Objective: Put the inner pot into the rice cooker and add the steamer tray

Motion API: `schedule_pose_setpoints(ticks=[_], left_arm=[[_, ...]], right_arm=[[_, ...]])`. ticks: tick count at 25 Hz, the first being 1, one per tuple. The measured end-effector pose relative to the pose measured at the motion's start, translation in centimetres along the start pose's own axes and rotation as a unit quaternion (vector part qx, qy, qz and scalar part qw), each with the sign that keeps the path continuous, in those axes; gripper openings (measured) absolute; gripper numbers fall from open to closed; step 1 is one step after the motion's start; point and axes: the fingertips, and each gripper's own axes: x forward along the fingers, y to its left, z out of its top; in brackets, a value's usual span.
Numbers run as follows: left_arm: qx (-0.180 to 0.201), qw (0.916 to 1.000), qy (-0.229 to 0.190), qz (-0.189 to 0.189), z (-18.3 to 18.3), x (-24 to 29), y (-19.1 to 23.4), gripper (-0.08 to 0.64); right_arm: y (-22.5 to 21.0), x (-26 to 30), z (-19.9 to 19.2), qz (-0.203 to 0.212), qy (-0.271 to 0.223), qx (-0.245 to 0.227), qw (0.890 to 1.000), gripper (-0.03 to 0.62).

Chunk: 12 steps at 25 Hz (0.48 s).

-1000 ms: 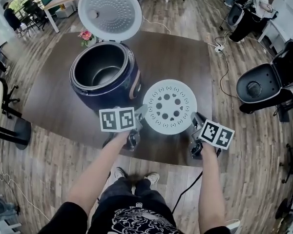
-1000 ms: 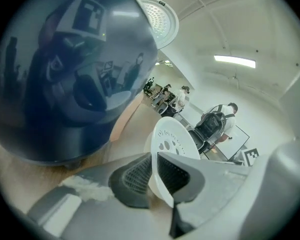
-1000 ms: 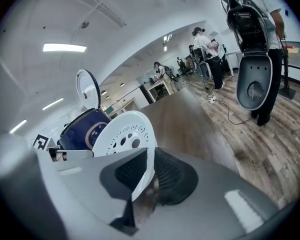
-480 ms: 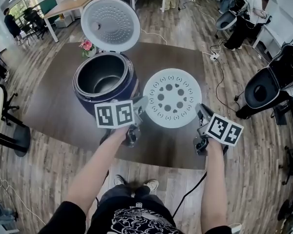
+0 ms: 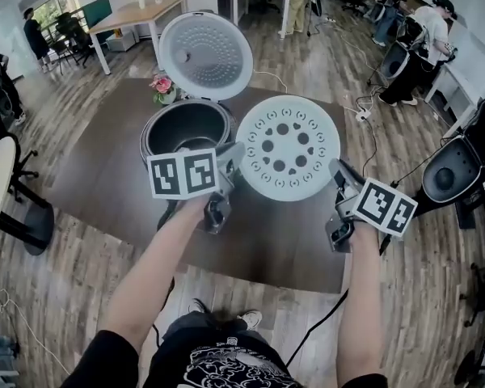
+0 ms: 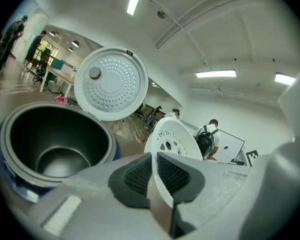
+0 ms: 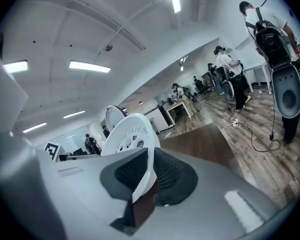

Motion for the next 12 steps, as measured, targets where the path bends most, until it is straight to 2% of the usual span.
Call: schedule_pose_setpoints(ticks=[2,5,7,9,12], left_arm=[[0.004,0.9999,-0.010,0.007,-2.3,-0.8,0.9,0.041],[0.015,0.9991,-0.035,0.018,-12.7,-1.6,2.5,0.041],[0.022,0.9980,-0.053,0.028,-17.9,-1.4,3.8,0.041],[0.024,0.9970,-0.064,0.036,-19.4,-0.3,5.4,0.040],[0.027,0.9958,-0.075,0.046,-19.0,0.6,6.2,0.040]], right_arm=[[-0.3,-0.2,-2.4,0.016,-0.002,-0.003,1.000,0.035],[-4.5,-2.6,-11.7,0.042,-0.011,-0.013,0.999,0.035],[-7.1,-2.9,-16.4,0.062,-0.017,-0.017,0.998,0.034],[-8.8,-1.3,-18.2,0.076,-0.016,-0.015,0.997,0.034],[-9.6,0.4,-18.2,0.092,-0.011,-0.010,0.996,0.035]])
